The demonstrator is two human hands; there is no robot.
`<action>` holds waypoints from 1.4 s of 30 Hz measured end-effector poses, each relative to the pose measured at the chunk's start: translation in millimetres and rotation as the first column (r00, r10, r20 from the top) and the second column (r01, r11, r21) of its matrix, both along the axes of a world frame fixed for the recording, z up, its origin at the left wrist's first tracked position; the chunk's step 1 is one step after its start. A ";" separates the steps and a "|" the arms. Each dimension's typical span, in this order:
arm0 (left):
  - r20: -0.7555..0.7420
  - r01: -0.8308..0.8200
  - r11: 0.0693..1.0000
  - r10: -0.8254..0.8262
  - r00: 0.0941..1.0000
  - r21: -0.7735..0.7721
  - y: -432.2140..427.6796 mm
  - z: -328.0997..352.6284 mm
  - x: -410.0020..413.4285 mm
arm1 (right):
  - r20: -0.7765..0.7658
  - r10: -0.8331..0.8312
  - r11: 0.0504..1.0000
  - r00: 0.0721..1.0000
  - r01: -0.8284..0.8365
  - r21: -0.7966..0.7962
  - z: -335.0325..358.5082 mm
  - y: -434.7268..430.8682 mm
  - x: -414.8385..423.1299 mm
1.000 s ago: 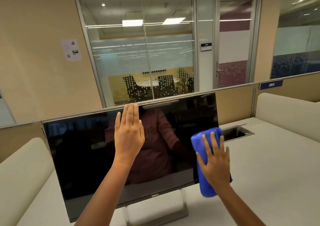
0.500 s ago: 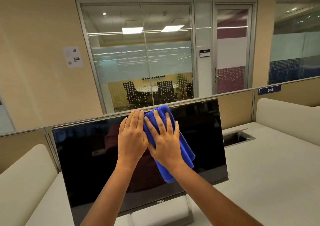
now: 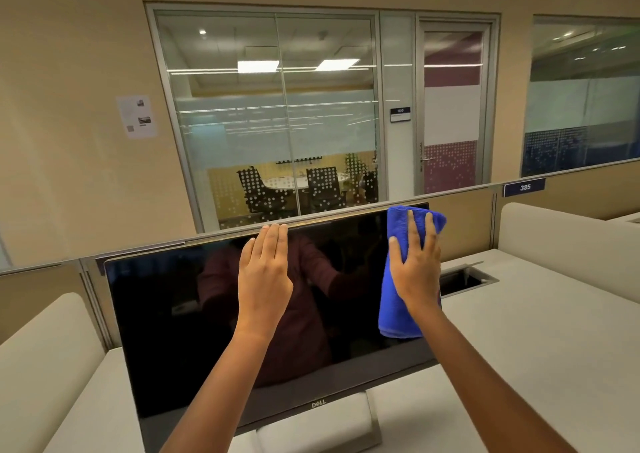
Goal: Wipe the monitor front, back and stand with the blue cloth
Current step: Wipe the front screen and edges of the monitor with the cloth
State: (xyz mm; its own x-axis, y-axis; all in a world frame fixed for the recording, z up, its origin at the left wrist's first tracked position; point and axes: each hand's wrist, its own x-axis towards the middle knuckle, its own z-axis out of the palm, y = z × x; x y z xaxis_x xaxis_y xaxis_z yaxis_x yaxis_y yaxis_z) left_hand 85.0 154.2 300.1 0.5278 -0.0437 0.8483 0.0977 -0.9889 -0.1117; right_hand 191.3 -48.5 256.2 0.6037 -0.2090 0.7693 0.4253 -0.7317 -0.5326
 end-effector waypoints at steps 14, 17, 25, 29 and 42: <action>-0.026 -0.005 1.000 0.005 1.000 0.019 0.7 -0.5 -0.1 | 0.181 0.114 0.932 0.977 -0.042 -0.359 -18.0 56.9 -25.3; -0.046 -0.003 1.000 0.003 0.999 -0.003 -1.2 -1.8 -2.0 | 0.097 0.025 0.993 0.995 -0.013 -0.117 -22.7 28.6 -13.3; -0.063 -0.009 1.000 0.009 0.998 -0.004 -1.7 -4.2 -2.8 | -0.060 0.027 0.995 0.998 -0.022 0.094 -108.2 43.2 -48.1; -0.056 0.005 1.000 -0.005 0.998 -0.006 -1.0 -4.8 -2.3 | -0.004 0.122 0.985 0.993 -0.122 -0.119 -108.5 83.5 -73.1; -0.019 0.007 1.000 -0.007 1.000 0.018 2.5 -10.0 3.9 | -0.109 -0.009 0.982 0.994 0.029 0.186 -60.9 26.3 -26.2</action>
State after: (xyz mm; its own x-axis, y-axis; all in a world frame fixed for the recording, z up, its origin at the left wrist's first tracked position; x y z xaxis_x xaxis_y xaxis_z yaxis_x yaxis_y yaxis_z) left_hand 88.9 156.7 290.1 0.5434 -0.0631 0.8371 0.0882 -0.9874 -0.1317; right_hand 165.1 -22.3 195.3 0.6755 -0.3548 0.6463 0.3452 -0.6224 -0.7025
